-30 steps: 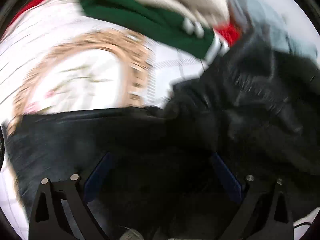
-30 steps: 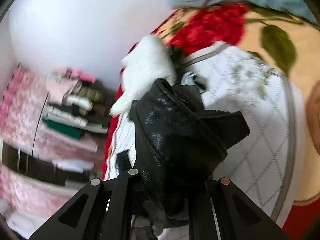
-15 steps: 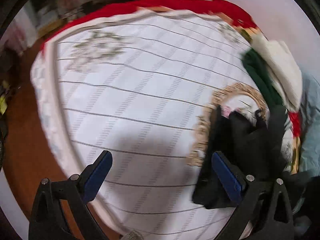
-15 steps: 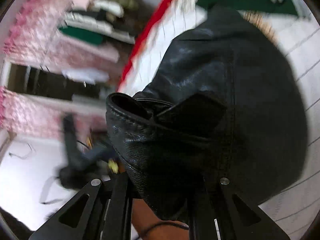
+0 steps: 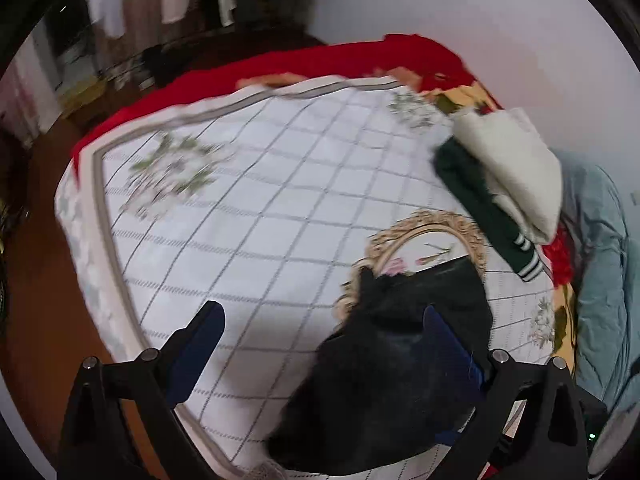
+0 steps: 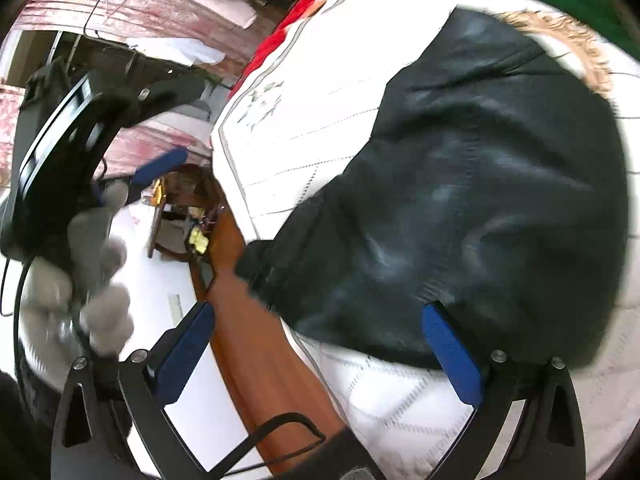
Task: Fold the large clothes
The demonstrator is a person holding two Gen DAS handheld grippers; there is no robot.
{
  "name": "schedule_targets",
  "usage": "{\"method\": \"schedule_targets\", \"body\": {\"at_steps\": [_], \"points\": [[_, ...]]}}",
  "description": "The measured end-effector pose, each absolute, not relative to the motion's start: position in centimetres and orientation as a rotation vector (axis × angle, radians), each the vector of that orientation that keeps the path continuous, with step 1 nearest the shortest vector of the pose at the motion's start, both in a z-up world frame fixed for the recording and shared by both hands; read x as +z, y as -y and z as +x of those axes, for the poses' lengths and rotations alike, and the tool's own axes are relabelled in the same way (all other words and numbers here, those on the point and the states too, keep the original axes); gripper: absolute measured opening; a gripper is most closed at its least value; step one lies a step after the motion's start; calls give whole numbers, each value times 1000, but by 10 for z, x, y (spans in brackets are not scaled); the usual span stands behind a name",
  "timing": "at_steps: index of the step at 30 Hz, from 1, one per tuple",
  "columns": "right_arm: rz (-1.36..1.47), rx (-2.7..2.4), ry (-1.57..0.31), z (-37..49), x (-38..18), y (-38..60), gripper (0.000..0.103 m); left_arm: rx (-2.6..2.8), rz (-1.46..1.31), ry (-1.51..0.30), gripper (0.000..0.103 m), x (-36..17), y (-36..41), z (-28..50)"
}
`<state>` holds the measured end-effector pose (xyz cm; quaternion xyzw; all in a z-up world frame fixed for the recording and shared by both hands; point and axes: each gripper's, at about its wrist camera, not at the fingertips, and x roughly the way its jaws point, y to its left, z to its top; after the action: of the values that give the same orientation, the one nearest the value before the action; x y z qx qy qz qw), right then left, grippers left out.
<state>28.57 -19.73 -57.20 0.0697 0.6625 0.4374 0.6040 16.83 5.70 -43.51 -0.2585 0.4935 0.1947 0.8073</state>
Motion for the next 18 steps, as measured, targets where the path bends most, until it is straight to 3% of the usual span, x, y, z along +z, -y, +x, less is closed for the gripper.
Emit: {"method": "schedule_targets", "body": {"at_steps": [4, 6, 7, 8, 13, 18], "points": [[246, 877, -1505, 308, -560, 248, 101, 384, -483, -1112, 102, -453, -32, 193], [272, 793, -1454, 324, -552, 271, 71, 384, -427, -1135, 102, -470, -16, 203], [270, 760, -1450, 326, -552, 275, 40, 390, -391, -1154, 102, -482, -7, 209], [270, 726, -1462, 338, -559, 278, 23, 406, -352, -1175, 102, -496, 2, 214], [353, 644, -1493, 387, -604, 292, 21, 468, -189, -1330, 103, -573, 23, 225], [313, 561, -1621, 404, -668, 254, 17, 504, -240, -1359, 103, -582, 3, 210]]}}
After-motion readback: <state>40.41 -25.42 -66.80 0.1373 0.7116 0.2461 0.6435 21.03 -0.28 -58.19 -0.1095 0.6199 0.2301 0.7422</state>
